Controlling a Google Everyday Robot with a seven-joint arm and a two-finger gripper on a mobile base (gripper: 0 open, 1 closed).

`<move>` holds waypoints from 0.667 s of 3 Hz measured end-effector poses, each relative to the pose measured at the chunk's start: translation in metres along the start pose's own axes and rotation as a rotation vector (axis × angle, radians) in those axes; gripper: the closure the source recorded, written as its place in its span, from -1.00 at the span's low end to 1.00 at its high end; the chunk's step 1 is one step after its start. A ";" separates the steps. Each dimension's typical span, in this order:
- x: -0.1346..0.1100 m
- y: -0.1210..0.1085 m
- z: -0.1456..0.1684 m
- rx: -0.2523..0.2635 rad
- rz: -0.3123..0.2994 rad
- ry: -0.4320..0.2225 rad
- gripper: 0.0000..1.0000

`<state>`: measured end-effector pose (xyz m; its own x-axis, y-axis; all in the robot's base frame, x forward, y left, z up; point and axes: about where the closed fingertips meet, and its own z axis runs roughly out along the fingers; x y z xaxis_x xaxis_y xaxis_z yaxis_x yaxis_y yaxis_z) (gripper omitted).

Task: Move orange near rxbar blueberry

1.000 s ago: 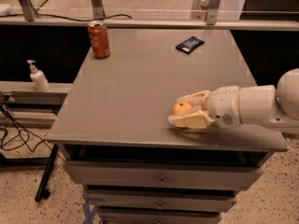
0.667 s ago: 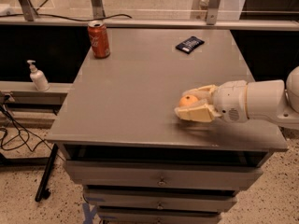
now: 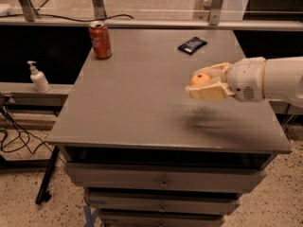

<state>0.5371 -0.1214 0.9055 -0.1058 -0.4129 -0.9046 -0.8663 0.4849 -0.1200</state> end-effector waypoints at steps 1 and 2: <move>-0.011 -0.029 0.000 0.092 -0.014 -0.021 1.00; -0.034 -0.089 -0.004 0.246 -0.032 -0.054 1.00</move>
Offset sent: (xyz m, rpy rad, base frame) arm 0.1431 -0.0686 0.0841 0.0098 -0.2725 -0.3703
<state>0.6161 -0.1534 0.9484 -0.0481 -0.3927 -0.9184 -0.7234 0.6477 -0.2391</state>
